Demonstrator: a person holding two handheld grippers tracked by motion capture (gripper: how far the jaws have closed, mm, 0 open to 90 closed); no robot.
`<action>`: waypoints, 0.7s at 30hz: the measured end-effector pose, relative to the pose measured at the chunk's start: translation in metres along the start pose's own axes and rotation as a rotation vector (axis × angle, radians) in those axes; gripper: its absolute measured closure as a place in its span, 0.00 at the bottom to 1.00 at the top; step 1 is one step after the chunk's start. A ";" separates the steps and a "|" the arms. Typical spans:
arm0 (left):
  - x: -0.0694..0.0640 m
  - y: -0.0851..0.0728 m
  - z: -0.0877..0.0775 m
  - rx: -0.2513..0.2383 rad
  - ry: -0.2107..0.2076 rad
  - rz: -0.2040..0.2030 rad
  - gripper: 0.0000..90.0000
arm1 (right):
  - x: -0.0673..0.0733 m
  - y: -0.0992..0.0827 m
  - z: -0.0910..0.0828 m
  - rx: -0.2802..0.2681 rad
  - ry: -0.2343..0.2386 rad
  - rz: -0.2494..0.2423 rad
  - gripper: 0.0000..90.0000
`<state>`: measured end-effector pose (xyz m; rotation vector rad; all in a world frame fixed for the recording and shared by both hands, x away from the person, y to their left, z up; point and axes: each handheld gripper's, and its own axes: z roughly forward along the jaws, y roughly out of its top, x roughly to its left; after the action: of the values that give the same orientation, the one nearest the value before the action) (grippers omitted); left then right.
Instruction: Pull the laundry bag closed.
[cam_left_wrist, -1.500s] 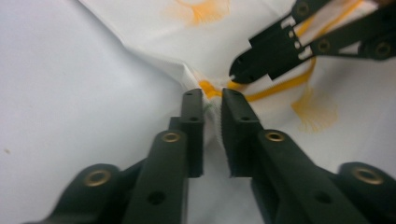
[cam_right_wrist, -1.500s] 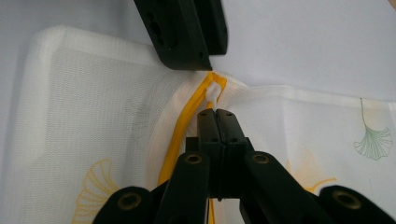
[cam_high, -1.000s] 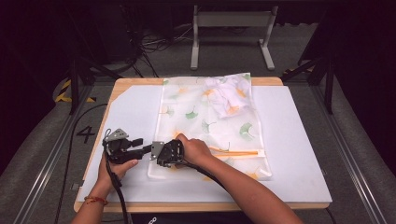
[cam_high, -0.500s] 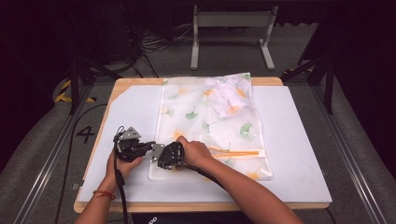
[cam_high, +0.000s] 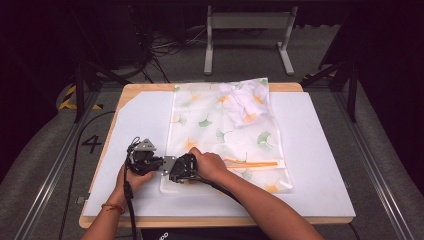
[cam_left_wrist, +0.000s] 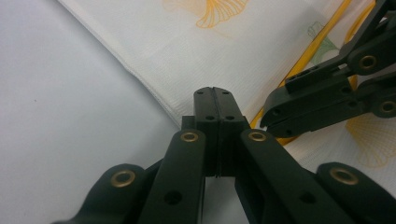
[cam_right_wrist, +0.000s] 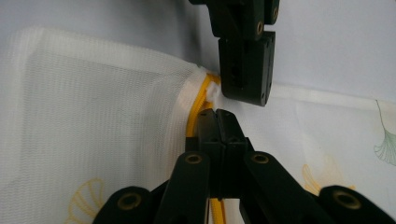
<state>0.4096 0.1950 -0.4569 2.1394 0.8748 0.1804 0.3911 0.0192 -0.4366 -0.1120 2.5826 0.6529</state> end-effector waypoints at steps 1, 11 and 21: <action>0.000 0.000 0.000 0.003 0.000 -0.001 1.00 | 0.000 0.000 -0.001 0.004 -0.003 0.000 1.00; -0.001 -0.001 0.000 -0.001 0.004 0.015 1.00 | 0.001 -0.004 -0.006 0.011 0.000 0.014 1.00; 0.000 -0.001 -0.001 0.000 0.000 0.012 1.00 | 0.000 0.003 -0.003 0.016 -0.014 0.008 0.99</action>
<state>0.4086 0.1959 -0.4573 2.1448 0.8620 0.1872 0.3889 0.0206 -0.4334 -0.0923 2.5759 0.6334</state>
